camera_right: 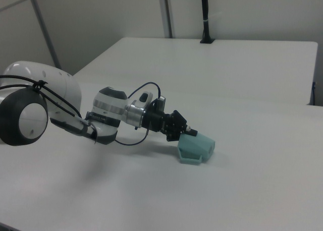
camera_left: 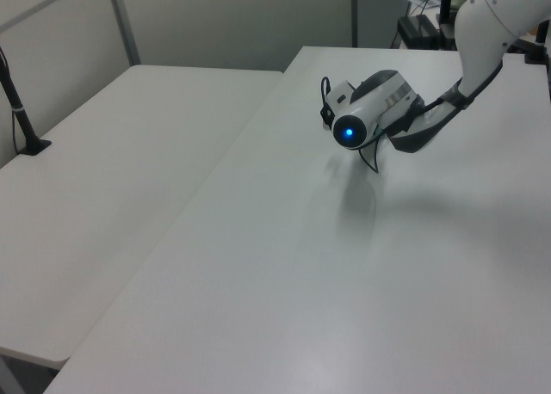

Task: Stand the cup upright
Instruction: 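Close the gripper on the rim end of the teal cup, then rotate the held cup upward so its base faces the table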

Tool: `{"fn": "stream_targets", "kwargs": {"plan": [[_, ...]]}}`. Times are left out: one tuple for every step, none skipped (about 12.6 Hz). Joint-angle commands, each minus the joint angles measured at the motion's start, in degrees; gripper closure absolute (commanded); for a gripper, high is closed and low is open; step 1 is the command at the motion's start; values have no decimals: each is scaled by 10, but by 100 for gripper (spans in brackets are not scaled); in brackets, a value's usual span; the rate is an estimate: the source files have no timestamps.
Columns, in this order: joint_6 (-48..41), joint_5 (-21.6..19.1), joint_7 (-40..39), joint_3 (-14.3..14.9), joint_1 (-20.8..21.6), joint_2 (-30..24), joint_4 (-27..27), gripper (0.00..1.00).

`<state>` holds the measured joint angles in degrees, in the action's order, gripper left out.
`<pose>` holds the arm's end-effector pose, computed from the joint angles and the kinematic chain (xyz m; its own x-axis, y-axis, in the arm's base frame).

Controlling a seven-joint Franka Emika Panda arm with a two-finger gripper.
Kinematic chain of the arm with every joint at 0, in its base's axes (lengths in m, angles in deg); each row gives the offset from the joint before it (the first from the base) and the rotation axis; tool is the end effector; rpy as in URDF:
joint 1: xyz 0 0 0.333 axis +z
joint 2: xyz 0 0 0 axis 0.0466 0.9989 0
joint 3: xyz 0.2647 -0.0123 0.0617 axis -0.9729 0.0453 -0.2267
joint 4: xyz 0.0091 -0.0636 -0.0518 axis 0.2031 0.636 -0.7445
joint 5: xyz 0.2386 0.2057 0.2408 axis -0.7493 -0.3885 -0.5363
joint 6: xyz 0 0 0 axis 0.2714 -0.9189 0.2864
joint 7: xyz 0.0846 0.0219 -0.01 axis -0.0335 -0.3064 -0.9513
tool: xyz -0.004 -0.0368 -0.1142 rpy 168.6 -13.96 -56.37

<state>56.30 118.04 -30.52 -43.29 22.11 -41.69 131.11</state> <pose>0.6407 0.0602 0.2177 0.9621 0.2700 0.0389 0.0424 -0.2889 0.9564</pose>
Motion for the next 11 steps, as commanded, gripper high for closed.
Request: {"fn": "stream_targets", "kwargs": {"plan": [[4, -16, 6, 1, -4, -24, -6, 100], [5, -36, 2, 1, -11, -49, -7, 100], [6, -55, -13, 1, -15, -68, -7, 100], [7, -90, -47, 0, -19, -95, -7, 100], [16, -134, -73, -1, -26, -121, -7, 100], [21, -183, -80, -1, -33, -149, -7, 100], [34, -245, -81, -2, -42, -180, -3, 100], [50, -307, -88, -2, -48, -210, 13, 100], [58, -359, -116, -4, -50, -240, 41, 100], [62, -418, -141, -4, -51, -270, 75, 100], [74, -485, -165, -4, -51, -303, 107, 100]]}}
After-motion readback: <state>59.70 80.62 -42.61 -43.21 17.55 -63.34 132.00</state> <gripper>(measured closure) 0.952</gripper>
